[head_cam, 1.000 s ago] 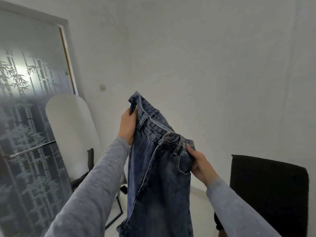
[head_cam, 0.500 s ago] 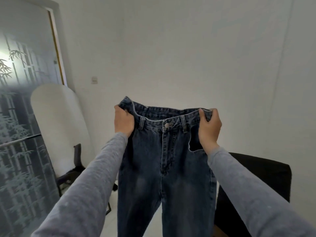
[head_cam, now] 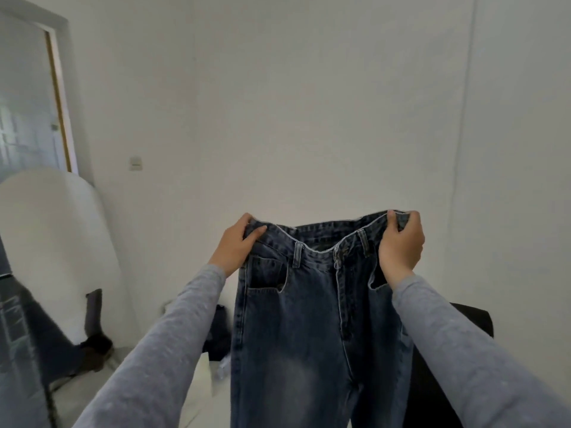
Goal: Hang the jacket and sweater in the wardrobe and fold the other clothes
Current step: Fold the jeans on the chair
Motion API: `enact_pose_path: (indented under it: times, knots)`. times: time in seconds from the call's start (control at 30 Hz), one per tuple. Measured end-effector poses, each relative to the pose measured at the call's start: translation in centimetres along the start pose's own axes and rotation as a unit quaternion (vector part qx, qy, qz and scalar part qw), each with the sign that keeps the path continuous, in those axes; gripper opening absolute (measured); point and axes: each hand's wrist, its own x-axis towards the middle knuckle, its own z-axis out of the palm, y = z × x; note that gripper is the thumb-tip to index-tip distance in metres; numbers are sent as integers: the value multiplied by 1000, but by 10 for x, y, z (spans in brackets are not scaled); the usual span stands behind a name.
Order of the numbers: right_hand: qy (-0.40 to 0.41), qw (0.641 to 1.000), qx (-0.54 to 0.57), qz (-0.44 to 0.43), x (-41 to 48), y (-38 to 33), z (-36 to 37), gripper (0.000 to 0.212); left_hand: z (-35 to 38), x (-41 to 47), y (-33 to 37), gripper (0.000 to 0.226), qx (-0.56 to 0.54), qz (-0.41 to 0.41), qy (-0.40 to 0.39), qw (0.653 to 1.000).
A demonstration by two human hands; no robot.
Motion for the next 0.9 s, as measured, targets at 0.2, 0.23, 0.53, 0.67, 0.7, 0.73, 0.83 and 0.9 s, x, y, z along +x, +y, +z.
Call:
enact_pose_path:
  times: [0.2, 0.23, 0.53, 0.67, 0.7, 0.73, 0.83, 0.9]
  knots:
    - [32, 998, -18, 52, 8, 1, -8, 31, 26, 6, -9, 19, -50, -15, 46, 998]
    - [34, 998, -21, 57, 9, 1, -10, 33, 32, 6, -9, 17, -56, -19, 67, 996]
    - [-55, 998, 28, 25, 20, -3, -29, 22, 50, 32, 5, 27, -107, -104, 200, 968]
    - [-91, 990, 109, 16, 38, -8, -35, 20, 27, 52, 9, 24, -147, -53, 146, 977]
    - [-100, 986, 135, 15, 40, -13, -38, 20, 18, 57, 9, 23, -179, -40, 125, 975]
    - [-110, 980, 165, 13, 42, -17, -40, 20, 9, 60, 11, 23, -223, -36, 102, 969]
    - [-157, 952, 260, 29, 43, -37, -49, 20, -12, 59, 24, 24, -356, -34, 40, 933]
    - [-201, 914, 346, 63, 41, -55, -52, 21, -19, 60, 33, 25, -436, -14, 35, 899]
